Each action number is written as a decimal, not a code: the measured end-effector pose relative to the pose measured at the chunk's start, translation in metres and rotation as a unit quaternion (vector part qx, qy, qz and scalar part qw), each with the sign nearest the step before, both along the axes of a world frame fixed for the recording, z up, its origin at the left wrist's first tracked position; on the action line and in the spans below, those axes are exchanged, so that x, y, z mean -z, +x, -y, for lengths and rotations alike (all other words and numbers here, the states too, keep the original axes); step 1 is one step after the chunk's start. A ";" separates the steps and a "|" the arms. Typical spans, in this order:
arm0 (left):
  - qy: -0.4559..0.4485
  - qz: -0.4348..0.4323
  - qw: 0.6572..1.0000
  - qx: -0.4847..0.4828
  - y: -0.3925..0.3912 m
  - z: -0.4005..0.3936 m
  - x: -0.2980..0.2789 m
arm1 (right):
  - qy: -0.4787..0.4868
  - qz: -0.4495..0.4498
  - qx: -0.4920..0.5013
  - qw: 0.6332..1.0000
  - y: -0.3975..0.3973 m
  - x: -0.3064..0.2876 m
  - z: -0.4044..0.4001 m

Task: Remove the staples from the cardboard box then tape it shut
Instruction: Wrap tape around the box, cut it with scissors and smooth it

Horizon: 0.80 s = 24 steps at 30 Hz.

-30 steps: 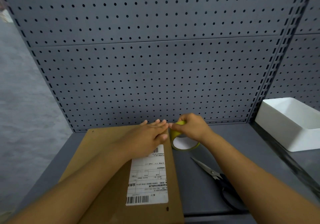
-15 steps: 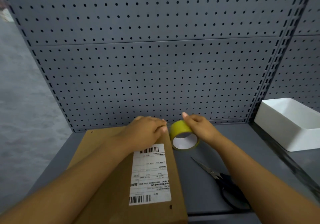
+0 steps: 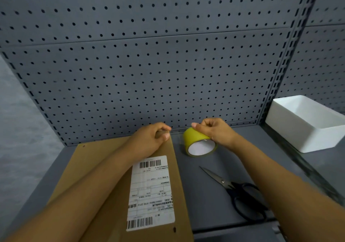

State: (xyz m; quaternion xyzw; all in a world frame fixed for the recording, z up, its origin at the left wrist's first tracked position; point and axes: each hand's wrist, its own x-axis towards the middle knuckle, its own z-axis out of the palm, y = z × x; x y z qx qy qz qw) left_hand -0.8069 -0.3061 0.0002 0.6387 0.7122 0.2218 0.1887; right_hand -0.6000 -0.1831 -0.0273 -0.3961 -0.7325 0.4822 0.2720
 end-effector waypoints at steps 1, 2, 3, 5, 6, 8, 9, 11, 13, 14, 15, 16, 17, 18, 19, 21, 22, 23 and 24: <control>0.002 -0.002 1.000 0.000 0.000 0.000 0.000 | 0.012 0.015 -0.007 1.000 0.000 -0.001 -0.004; 0.004 -0.004 1.000 -0.001 0.000 0.000 0.000 | 0.020 0.028 -0.017 0.999 0.000 -0.003 -0.006; 0.006 -0.004 1.000 -0.002 0.000 0.000 0.000 | 0.024 0.037 -0.026 0.999 -0.001 -0.003 -0.008; 0.009 -0.006 1.000 0.002 0.000 0.000 0.000 | 0.030 0.049 -0.042 0.997 -0.002 -0.003 -0.011; 0.009 -0.007 1.000 0.004 0.000 0.000 0.000 | 0.034 0.056 -0.049 0.997 -0.002 -0.004 -0.012; 0.009 -0.012 1.000 0.006 -0.002 -0.001 0.001 | 0.041 0.073 -0.054 0.995 -0.002 -0.007 -0.014; 0.009 -0.014 1.000 0.007 -0.002 -0.001 0.001 | 0.042 0.079 -0.054 0.994 -0.002 -0.007 -0.015; 0.010 -0.024 1.000 0.011 -0.002 -0.001 0.002 | 0.045 0.086 -0.055 0.994 -0.003 -0.008 -0.015; 0.004 -0.020 1.000 0.016 -0.004 -0.002 0.002 | 0.053 0.094 -0.050 0.993 -0.005 -0.008 -0.015; -0.008 -0.007 1.000 0.020 -0.005 -0.003 0.000 | 0.059 0.099 -0.046 0.992 -0.005 -0.008 -0.015; -0.025 0.008 0.999 0.027 -0.007 -0.006 -0.004 | 0.064 0.102 -0.039 0.992 -0.006 -0.008 -0.014; -0.048 0.018 0.998 0.034 -0.009 -0.011 -0.008 | 0.065 0.101 -0.031 0.992 -0.006 -0.008 -0.012; -0.070 0.020 0.997 0.042 -0.010 -0.019 -0.012 | 0.065 0.097 -0.019 0.993 -0.006 -0.008 -0.010; -0.086 0.018 0.995 0.045 -0.009 -0.028 -0.015 | 0.065 0.093 -0.005 0.994 -0.006 -0.008 -0.008; -0.095 0.017 0.994 0.048 -0.007 -0.038 -0.018 | 0.070 0.092 0.016 0.993 -0.007 -0.007 -0.005; -0.102 0.042 0.992 0.066 0.002 -0.055 -0.021 | 0.101 0.108 0.068 0.987 -0.009 -0.008 -0.001; -0.110 0.064 0.988 0.086 0.007 -0.062 -0.021 | 0.123 0.120 0.094 0.981 -0.011 -0.009 0.002; -0.123 0.083 0.983 0.110 0.011 -0.067 -0.020 | 0.143 0.129 0.119 0.974 -0.014 -0.010 0.004; -0.140 0.093 0.977 0.128 0.014 -0.072 -0.019 | 0.160 0.132 0.141 0.968 -0.015 -0.011 0.006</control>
